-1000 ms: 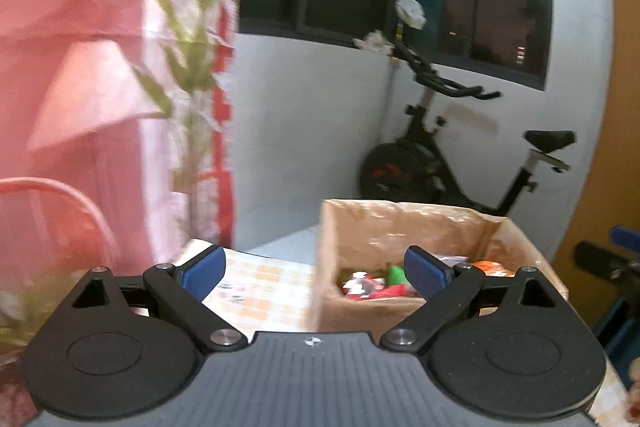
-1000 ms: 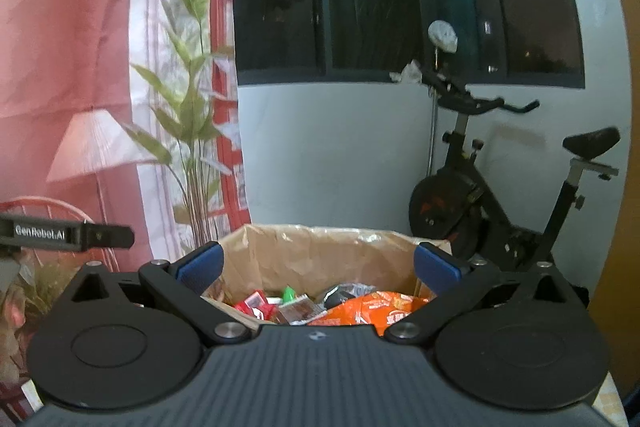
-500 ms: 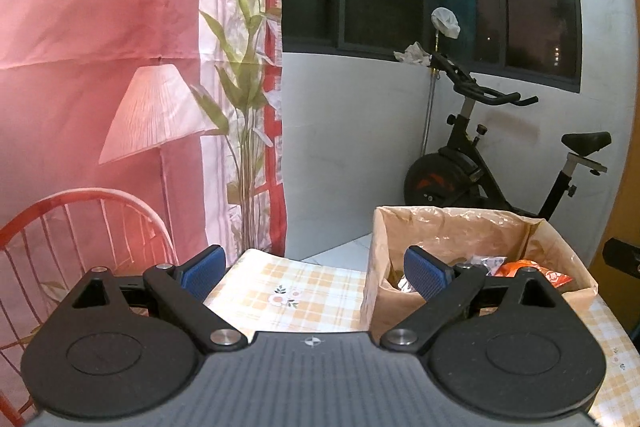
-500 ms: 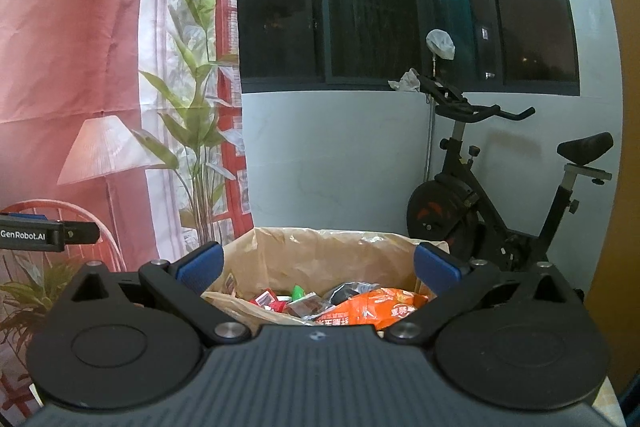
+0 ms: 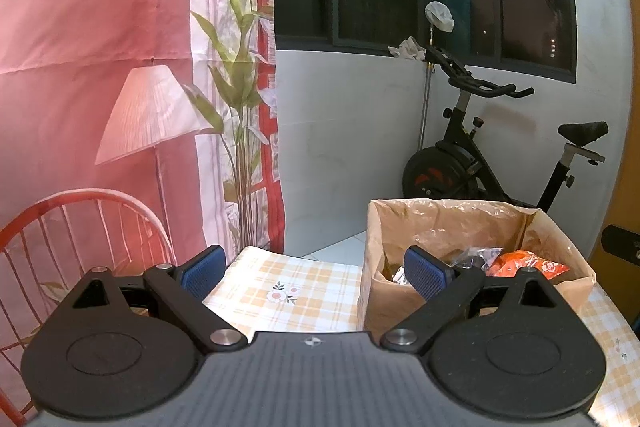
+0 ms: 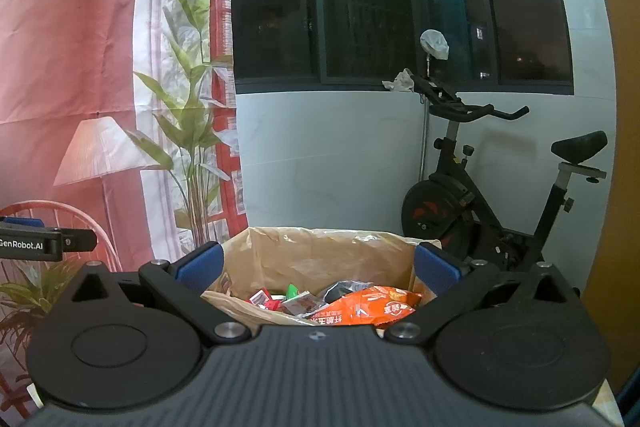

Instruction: Organize snacks

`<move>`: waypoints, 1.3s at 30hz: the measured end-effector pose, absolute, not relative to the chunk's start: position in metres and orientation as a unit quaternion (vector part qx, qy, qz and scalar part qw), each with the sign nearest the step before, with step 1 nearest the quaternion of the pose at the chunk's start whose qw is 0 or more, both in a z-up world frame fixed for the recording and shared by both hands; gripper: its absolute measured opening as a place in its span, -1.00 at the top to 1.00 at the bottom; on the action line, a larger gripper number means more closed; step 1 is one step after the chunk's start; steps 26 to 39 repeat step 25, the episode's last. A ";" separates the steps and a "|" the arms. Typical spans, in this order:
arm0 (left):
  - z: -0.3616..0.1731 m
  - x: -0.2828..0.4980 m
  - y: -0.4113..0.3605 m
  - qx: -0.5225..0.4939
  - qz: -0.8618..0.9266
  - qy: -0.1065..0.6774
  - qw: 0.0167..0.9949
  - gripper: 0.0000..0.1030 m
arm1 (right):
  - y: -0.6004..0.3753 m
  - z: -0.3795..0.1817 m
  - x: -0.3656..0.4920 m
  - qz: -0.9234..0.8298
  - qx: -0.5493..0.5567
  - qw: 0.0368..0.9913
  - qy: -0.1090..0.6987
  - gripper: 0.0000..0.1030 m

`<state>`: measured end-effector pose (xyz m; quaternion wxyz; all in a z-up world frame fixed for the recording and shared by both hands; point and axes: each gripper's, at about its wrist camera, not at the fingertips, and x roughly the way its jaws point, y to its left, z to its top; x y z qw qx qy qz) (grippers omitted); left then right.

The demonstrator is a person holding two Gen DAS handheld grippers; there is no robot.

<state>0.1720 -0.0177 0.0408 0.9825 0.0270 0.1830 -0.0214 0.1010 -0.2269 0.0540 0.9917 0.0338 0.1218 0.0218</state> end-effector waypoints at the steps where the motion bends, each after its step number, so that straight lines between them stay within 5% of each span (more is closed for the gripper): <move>1: 0.041 0.172 -0.018 0.028 -0.022 0.183 0.983 -0.89 | -0.227 0.054 0.101 0.022 0.034 0.992 0.122 -1.00; 39: 0.043 0.170 -0.014 0.028 -0.037 0.173 0.984 -0.89 | -0.232 0.055 0.098 0.019 0.038 0.992 0.119 -1.00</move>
